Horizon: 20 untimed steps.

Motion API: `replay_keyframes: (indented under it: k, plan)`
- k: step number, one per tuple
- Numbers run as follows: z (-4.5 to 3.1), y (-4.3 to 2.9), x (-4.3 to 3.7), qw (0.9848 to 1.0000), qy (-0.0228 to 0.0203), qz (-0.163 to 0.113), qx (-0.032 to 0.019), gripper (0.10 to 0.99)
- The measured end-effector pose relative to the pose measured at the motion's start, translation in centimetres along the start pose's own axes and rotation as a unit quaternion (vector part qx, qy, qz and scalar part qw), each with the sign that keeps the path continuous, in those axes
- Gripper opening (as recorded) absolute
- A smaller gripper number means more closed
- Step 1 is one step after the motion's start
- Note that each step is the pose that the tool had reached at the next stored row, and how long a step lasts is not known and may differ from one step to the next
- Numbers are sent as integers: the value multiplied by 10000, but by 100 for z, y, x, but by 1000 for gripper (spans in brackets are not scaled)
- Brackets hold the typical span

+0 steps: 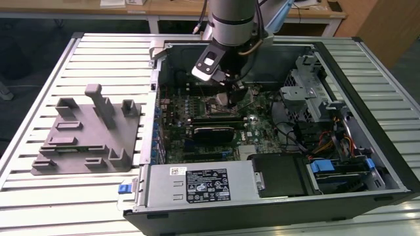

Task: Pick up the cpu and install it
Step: 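Place the cpu into insertion slot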

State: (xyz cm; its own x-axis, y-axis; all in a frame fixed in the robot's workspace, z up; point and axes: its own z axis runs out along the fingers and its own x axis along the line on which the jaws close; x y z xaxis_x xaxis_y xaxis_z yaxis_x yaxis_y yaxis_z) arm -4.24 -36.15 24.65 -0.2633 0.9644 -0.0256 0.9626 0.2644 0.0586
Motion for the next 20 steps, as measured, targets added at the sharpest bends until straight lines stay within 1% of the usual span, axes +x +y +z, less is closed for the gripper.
replay_keyframes:
  k: [3,5,8,11,12,16,20]
  plan:
    - [2,0,0,9997,-16,264,7,541]
    - [3,0,0,9990,-26,447,12,541]
    - [6,0,0,9974,-42,716,19,541]
    - [9,0,0,9951,-58,984,25,541]
    - [10,-1,0,9948,-60,1018,26,541]
    - [30,-1,3,9948,-60,1020,26,541]
    - [71,2,25,9948,-62,1019,27,541]
